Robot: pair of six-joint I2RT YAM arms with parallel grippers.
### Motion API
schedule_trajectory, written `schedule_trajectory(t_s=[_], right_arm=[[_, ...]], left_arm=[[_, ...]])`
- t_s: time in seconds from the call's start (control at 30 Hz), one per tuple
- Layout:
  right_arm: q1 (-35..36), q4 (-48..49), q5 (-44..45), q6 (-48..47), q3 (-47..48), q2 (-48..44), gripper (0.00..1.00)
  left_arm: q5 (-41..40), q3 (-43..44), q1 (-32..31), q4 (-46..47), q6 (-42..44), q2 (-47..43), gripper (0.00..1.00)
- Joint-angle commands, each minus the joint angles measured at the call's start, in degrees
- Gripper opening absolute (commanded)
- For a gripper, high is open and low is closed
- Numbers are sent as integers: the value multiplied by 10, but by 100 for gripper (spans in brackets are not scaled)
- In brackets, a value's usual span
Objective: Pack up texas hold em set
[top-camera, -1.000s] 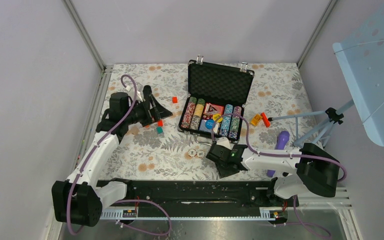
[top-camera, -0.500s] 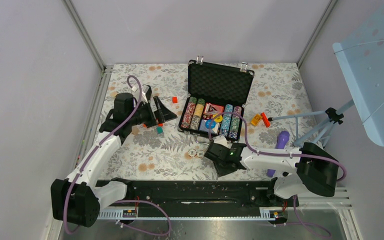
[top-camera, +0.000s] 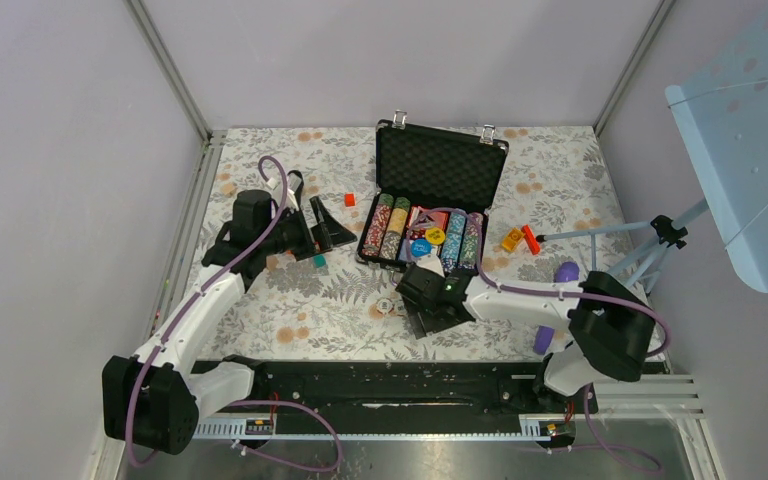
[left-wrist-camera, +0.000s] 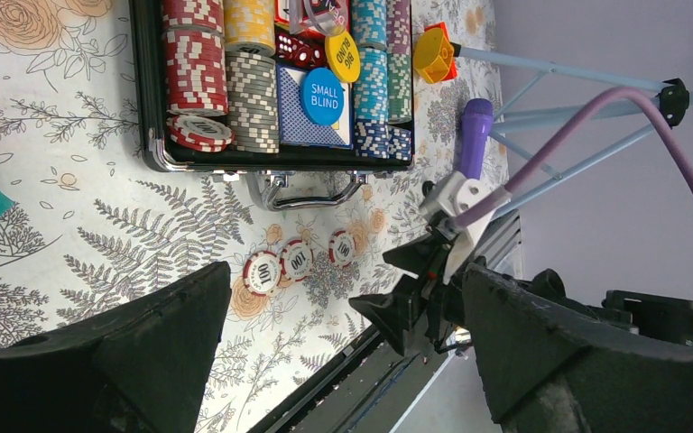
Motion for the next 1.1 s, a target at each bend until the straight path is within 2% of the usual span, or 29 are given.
schedule_trajectory(t_s=[0.0, 0.23, 0.47, 1.07], right_arm=[[-19, 11, -17, -20, 35, 46, 76], [-33, 20, -28, -18, 49, 96, 74], [-37, 22, -23, -24, 53, 119, 64], [-65, 40, -25, -67, 62, 155, 63]], left_arm=[[-9, -3, -2, 12, 9, -18, 99], [-11, -3, -2, 7, 13, -22, 99], [-10, -3, -2, 7, 15, -20, 99], [-7, 1, -2, 7, 15, -16, 98]])
